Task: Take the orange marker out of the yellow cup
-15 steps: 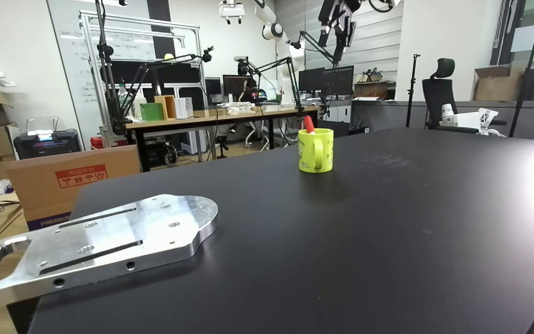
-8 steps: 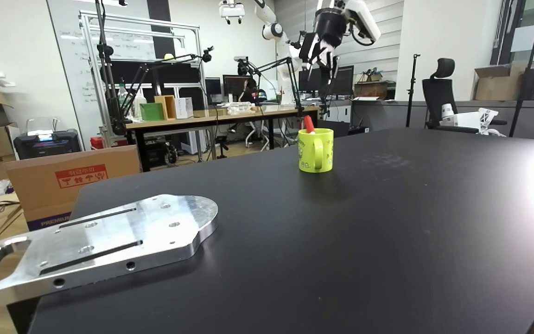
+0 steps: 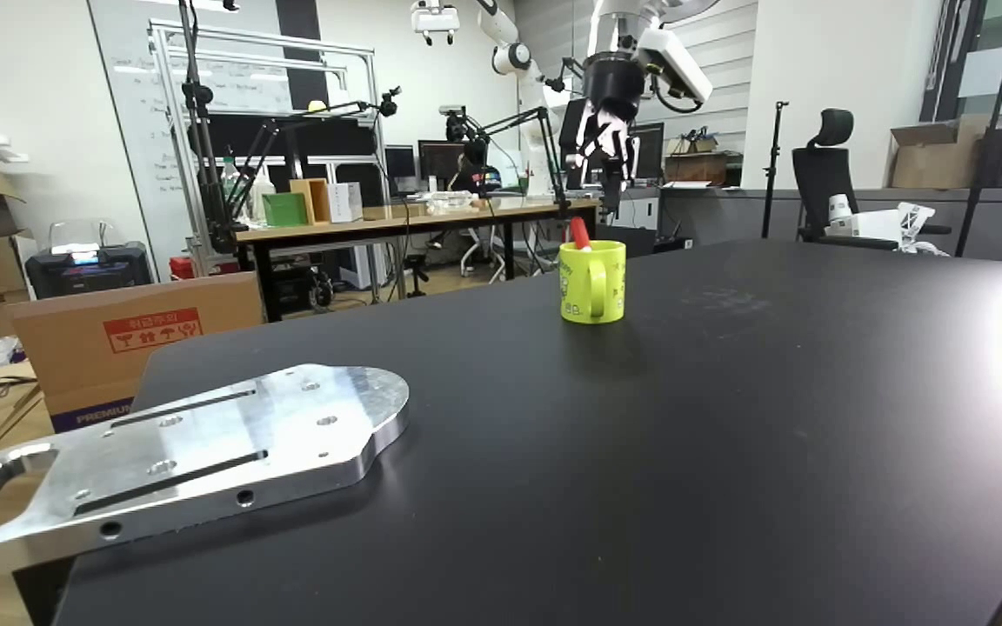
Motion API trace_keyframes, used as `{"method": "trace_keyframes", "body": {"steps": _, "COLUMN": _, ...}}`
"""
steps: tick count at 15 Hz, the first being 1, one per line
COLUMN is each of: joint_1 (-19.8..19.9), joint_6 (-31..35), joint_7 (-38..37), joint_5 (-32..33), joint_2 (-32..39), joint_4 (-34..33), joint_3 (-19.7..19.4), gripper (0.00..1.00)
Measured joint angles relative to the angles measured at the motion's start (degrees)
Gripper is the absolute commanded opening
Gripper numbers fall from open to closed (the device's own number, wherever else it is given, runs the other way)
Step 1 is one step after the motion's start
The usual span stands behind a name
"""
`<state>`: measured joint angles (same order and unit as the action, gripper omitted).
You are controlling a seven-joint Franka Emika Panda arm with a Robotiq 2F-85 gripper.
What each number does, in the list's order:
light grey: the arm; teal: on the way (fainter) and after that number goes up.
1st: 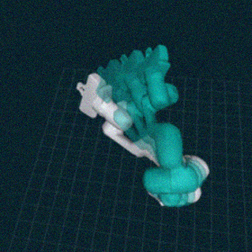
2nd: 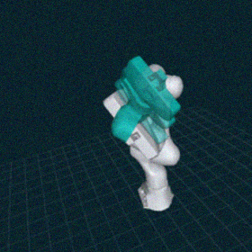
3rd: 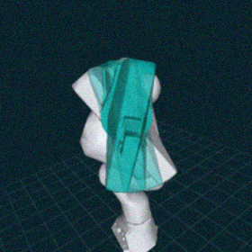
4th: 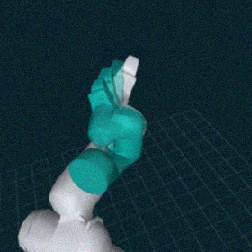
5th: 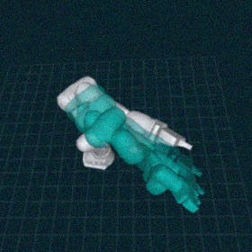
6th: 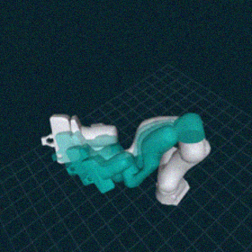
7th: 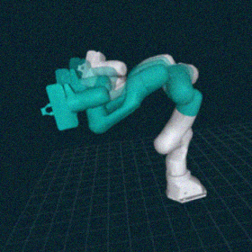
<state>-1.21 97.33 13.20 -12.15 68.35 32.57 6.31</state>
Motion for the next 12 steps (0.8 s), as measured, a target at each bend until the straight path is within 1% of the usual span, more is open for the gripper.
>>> {"method": "trace_keyframes", "body": {"steps": 12, "joint_1": 0.19, "joint_6": 0.61, "joint_7": 0.16, "joint_5": 0.02, "joint_2": 2.43, "joint_4": -1.74, "joint_3": -0.05, "gripper": 1.00}}
